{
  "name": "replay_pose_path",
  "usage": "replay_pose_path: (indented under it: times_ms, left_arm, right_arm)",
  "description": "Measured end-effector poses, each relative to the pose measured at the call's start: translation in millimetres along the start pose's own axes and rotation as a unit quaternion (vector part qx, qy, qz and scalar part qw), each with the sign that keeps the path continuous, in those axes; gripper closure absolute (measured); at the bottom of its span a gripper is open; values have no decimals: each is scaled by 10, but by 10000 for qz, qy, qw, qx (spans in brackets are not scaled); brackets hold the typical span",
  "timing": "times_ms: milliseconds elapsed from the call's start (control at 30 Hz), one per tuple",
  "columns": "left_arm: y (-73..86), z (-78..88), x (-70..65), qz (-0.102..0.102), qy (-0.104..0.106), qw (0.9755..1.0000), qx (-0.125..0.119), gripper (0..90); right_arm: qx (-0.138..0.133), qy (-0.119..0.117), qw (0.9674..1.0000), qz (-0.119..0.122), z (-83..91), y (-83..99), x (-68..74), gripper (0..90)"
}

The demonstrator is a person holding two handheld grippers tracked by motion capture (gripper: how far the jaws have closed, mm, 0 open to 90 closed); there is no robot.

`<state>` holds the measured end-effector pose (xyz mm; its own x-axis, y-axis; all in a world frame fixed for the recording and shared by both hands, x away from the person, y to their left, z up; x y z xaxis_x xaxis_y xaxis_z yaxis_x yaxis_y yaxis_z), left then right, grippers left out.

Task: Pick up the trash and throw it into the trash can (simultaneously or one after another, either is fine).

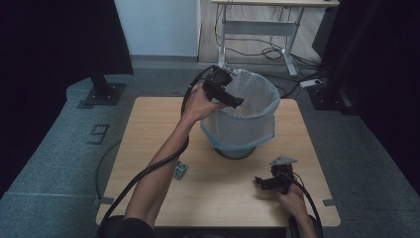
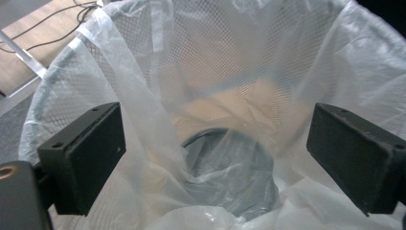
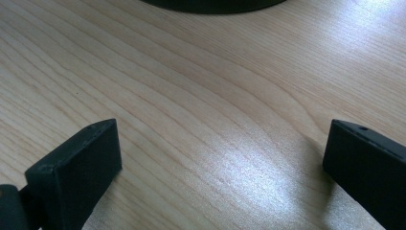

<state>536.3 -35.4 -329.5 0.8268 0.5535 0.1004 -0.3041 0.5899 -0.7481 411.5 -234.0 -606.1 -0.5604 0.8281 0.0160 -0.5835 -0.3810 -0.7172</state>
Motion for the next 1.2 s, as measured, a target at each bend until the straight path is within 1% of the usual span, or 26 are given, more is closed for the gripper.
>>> replay_pose_path:
  times_ms: [100,133,167,300,467,600,667,700,967,1100,1200]
  left_arm:
    - [-4,71,-9,58,59,9999,-121,38]
    - [-4,71,-9,58,59,9999,-121,34]
    - [1,105,-13,78,78,9998,-153,26]
    - [15,158,-10,86,70,9998,-184,11]
    - [33,303,6,114,76,9994,-318,2]
    - [54,416,-4,92,85,9990,-436,3]
    - [64,437,-6,98,78,9989,-455,3]
    - [92,470,-6,102,74,9988,-481,4]
    - [208,567,12,112,82,9984,-540,1]
    - [319,644,42,148,73,9981,-586,1]
    - [393,694,68,171,29,9980,-601,2]
  right_arm:
    - [0,0,10000,-1,0,0,0,0]
    - [0,-1,10000,0,0,0,0,0]
    - [0,0,10000,-1,0,0,0,0]
    - [0,0,10000,-1,0,0,1,0]
    - [0,0,10000,-1,0,0,0,0]
    - [0,-4,10000,2,0,0,0,0]
    - [-2,2,10000,2,0,0,0,0]
    - [0,1,10000,-1,0,0,0,0]
    - [-1,-4,10000,1,0,0,0,0]
    - [-1,0,10000,2,0,0,0,0]
    - [-3,3,10000,1,-1,0,0,0]
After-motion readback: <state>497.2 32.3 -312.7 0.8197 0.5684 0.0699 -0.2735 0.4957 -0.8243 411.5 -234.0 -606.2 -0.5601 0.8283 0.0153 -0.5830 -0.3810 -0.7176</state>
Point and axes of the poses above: each handheld gripper's, and its own axes: z roughly backward along the jaws, y roughly out of its underside, x roughly to its left, the point moved 7 cm from there along -z, roughly forward along the jaws, and after that the axes turned 1 degree about -z, right-handed, at the moved point
